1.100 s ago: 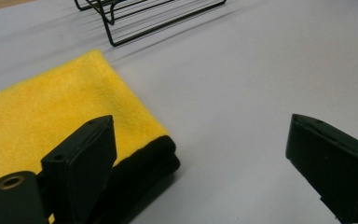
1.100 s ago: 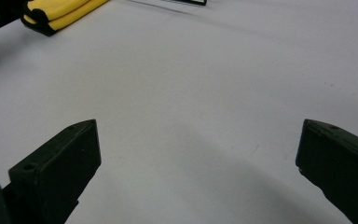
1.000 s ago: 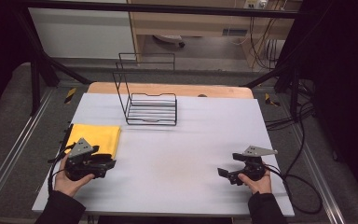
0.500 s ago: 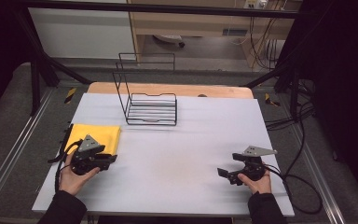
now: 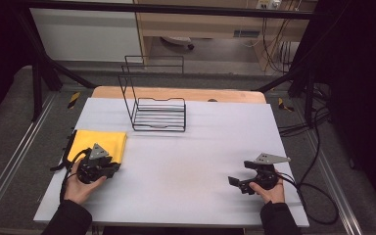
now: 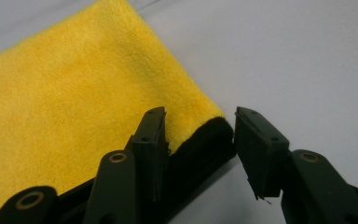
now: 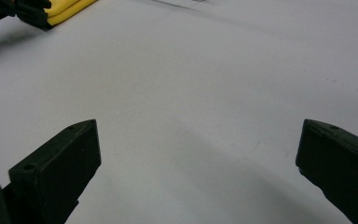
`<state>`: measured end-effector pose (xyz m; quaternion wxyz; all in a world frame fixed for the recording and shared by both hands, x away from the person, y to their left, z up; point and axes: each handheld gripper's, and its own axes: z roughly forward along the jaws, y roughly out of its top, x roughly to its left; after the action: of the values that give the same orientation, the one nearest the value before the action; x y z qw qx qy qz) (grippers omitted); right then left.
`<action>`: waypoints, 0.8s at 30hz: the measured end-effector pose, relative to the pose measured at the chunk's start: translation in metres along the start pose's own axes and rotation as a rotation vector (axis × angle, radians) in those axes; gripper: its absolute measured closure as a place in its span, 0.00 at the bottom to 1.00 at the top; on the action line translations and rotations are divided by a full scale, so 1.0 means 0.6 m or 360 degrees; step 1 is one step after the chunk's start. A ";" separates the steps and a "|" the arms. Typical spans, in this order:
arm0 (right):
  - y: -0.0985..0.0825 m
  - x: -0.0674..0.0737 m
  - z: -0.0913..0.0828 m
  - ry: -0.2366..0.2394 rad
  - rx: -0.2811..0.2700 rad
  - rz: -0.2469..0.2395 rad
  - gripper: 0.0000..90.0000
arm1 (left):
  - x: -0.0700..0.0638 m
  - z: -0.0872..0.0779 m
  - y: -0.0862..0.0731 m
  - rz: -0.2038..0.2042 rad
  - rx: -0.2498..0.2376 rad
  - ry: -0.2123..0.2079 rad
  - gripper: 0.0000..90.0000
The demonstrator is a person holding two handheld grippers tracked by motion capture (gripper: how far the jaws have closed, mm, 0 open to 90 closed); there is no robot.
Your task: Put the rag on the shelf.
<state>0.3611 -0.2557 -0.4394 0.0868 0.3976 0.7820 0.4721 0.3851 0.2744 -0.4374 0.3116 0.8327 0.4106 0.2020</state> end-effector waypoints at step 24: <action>0.000 0.000 0.001 -0.0006 -0.0007 -0.0002 0.01 | 0.002 0.014 0.010 -0.0029 0.0051 0.0013 0.87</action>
<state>0.3613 -0.2554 -0.4399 0.0893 0.3977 0.7812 0.4729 0.3943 0.2698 -0.4390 0.2985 0.8330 0.4227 0.1960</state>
